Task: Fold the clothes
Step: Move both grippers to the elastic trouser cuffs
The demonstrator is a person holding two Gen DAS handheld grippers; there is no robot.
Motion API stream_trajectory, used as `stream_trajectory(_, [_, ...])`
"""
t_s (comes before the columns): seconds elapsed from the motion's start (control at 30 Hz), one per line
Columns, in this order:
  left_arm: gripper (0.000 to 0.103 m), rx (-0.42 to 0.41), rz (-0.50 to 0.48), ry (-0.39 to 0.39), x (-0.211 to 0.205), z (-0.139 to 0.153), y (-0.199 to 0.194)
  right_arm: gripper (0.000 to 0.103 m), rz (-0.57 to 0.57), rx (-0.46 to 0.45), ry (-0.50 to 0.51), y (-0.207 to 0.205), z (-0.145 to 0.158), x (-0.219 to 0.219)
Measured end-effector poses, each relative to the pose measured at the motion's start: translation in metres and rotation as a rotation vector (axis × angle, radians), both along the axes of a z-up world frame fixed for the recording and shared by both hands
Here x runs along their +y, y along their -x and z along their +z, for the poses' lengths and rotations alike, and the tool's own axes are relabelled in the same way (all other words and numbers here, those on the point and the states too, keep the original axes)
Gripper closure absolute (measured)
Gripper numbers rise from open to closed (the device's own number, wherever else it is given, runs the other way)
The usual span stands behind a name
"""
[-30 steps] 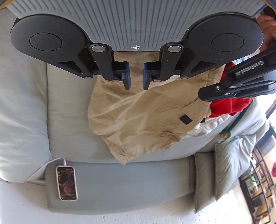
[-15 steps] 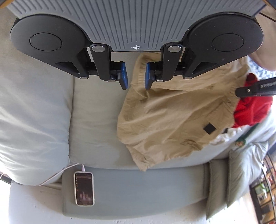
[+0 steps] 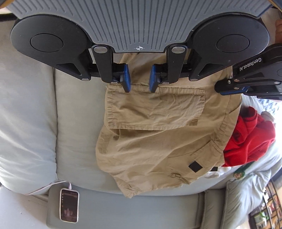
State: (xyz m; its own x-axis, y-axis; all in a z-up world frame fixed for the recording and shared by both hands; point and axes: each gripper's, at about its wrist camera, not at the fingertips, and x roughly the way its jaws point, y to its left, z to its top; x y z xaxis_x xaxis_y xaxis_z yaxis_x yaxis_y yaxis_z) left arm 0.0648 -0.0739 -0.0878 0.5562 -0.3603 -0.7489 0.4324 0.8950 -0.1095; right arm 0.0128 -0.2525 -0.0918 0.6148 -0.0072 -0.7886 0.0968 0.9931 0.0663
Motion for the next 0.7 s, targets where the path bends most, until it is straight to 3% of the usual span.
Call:
stream_trajectory(0.13, [0.087,-0.025,-0.025,0.087,0.0,0.011,0.011,0.075,-0.011,-0.074,-0.034,0.024,0.025,-0.004])
stream_trajectory(0.23, [0.082,0.028,-0.017,0.051,-0.014,-0.01,0.004,0.071,-0.035,-0.075,-0.113,0.03,0.022,-0.003])
stream_trajectory(0.33, [0.081,0.073,-0.001,-0.013,-0.02,-0.031,-0.006,0.071,-0.023,-0.009,-0.083,0.02,-0.005,0.005])
stream_trajectory(0.4, [0.08,0.081,-0.004,-0.043,-0.021,-0.026,-0.006,0.072,-0.019,0.027,-0.057,0.014,-0.024,0.008])
stream_trajectory(0.53, [0.077,0.116,0.002,-0.053,-0.012,-0.006,0.003,0.071,-0.036,0.059,-0.081,0.019,-0.005,0.007])
stream_trajectory(0.57, [0.065,0.114,0.0,-0.042,-0.008,0.0,0.008,0.068,-0.042,0.06,-0.108,0.023,0.002,0.004])
stream_trajectory(0.6, [0.059,0.101,0.003,-0.038,-0.002,0.006,0.015,0.059,-0.054,0.051,-0.138,0.03,0.009,-0.001])
stream_trajectory(0.7, [0.055,0.069,0.046,-0.029,0.014,0.016,0.028,0.037,-0.096,0.015,-0.213,0.05,0.025,-0.016])
